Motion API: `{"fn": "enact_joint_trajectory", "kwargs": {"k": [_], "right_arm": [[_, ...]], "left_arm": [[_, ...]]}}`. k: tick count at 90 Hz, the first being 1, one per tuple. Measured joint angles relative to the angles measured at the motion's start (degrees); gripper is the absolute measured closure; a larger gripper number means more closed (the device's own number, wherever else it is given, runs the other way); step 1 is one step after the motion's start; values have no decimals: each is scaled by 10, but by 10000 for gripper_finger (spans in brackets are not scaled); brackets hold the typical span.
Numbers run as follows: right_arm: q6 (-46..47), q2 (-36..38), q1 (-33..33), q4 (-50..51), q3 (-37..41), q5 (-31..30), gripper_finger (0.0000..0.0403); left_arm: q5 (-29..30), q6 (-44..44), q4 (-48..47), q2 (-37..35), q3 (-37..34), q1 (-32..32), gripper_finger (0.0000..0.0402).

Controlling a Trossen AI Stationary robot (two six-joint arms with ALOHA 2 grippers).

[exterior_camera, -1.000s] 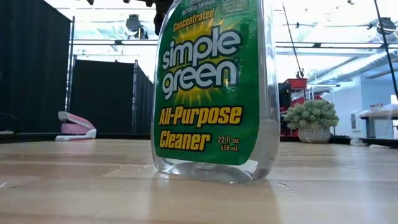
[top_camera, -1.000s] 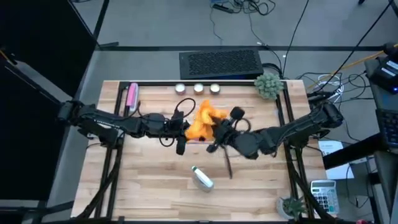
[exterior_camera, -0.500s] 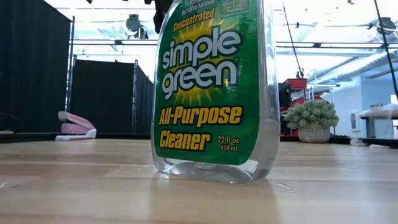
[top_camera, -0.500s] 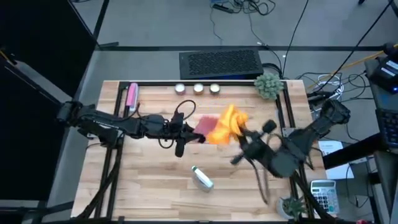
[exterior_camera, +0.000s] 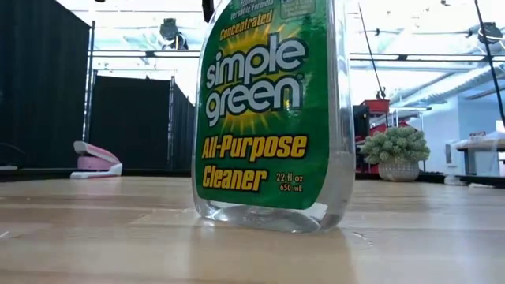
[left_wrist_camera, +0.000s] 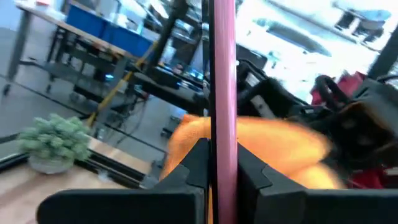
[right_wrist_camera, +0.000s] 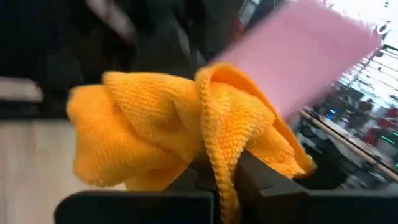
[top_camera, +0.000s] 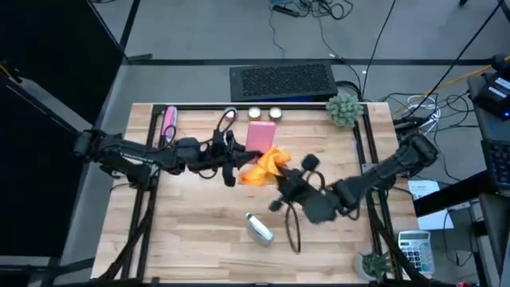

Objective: Apply microfiber cloth
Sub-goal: Wipe the cellphone with a microfiber cloth

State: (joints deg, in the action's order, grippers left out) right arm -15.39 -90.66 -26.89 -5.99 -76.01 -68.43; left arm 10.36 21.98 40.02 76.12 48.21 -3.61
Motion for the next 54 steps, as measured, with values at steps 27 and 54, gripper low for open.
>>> {"fn": "enact_joint_trajectory", "kwargs": {"k": [27, 54], "right_arm": [[-33, -24, 77, -63, 0, 68, 403], [-90, -4, 47, 13, 0, -77, 403]], "left_arm": [[19, 0, 4, 0, 0, 3, 388], [2, -11, -4, 1, 0, 2, 388]]}}
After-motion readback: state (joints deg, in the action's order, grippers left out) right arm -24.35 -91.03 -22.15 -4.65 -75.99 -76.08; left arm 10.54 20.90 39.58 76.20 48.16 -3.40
